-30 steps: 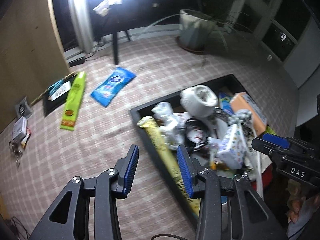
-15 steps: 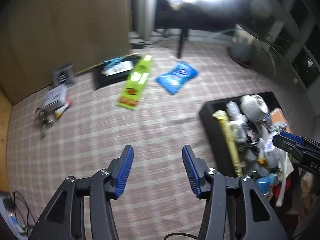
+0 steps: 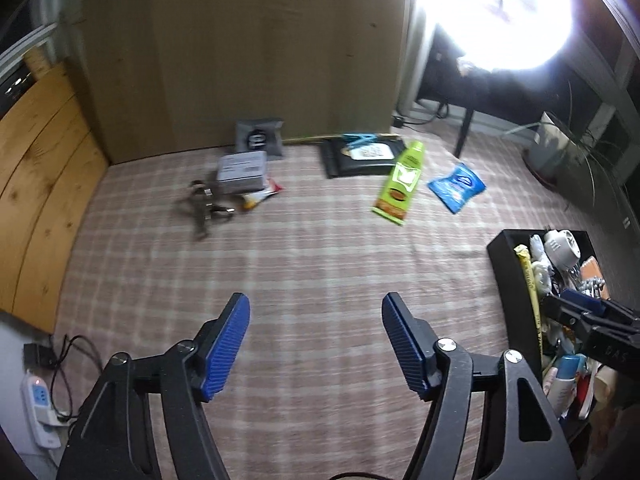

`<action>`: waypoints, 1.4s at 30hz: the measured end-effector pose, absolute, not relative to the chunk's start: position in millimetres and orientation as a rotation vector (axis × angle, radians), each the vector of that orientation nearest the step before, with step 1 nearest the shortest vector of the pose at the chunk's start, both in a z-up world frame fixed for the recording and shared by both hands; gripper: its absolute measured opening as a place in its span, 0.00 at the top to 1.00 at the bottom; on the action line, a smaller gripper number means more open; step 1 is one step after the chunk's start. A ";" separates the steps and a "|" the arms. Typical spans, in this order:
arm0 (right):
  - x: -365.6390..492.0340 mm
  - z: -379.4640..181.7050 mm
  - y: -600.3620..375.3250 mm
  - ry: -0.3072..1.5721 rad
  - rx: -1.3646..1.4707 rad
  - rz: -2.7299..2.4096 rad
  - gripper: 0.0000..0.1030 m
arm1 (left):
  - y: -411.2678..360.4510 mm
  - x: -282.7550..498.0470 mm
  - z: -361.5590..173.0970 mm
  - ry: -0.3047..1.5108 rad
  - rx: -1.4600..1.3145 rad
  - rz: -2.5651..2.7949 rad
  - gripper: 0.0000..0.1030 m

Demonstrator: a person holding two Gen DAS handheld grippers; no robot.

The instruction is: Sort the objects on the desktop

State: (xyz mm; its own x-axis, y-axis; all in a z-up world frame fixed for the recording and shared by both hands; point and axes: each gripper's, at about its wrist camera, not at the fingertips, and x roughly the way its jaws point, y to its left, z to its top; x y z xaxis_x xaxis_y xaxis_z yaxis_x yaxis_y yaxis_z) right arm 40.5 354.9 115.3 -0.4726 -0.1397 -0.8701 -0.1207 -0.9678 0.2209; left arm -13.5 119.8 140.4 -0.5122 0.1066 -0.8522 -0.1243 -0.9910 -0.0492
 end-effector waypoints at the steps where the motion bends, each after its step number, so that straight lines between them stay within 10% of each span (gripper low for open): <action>1: 40.0 114.0 349.1 -0.396 1.607 -2.649 0.44 | 115.4 -12.2 140.8 0.025 -1.475 2.629 0.33; 42: 45.7 84.8 282.9 -0.349 1.698 -2.553 0.43 | 49.2 31.9 107.5 -0.105 -1.557 2.642 0.25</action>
